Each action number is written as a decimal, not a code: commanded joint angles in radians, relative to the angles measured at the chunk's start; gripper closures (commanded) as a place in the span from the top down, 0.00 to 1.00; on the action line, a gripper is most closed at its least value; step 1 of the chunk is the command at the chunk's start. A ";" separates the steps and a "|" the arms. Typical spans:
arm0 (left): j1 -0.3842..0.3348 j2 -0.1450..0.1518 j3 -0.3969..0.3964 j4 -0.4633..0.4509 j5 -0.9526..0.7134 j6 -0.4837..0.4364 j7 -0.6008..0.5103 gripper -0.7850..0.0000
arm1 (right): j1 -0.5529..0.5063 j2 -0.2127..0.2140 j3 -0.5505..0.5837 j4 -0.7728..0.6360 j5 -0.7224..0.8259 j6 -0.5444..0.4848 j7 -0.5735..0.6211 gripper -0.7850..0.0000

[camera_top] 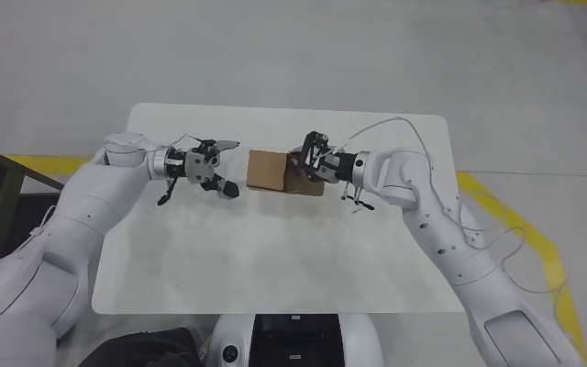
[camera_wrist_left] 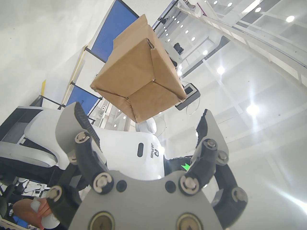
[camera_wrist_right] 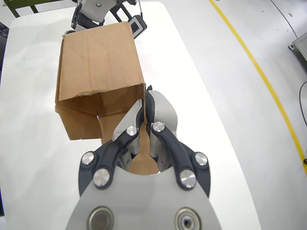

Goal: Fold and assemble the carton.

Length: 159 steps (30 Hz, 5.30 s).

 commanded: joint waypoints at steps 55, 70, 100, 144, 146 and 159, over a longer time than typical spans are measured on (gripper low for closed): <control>0.462 0.069 -0.617 -0.473 0.977 -1.297 1.012 1.00 | 0.156 0.006 0.017 0.148 0.724 0.102 0.549 0.00; 0.469 0.065 -0.655 -0.525 1.274 -1.297 1.103 1.00 | 0.177 0.026 0.035 0.212 0.696 -0.050 0.552 0.00; 0.217 0.156 -0.100 -0.477 1.955 -1.297 1.895 1.00 | 0.221 0.042 -0.003 0.239 0.408 -0.209 0.252 0.00; -0.009 0.120 0.247 -0.315 2.208 -1.297 2.343 0.74 | 0.273 0.019 -0.141 0.205 0.423 -0.170 0.230 0.00; -0.007 0.120 0.247 -0.314 2.200 -1.297 2.343 0.69 | 0.275 0.019 -0.143 0.207 0.425 -0.169 0.230 0.00; -0.016 0.120 0.271 -0.308 2.179 -1.297 2.343 0.49 | 0.293 0.014 -0.160 0.221 0.427 -0.157 0.229 0.00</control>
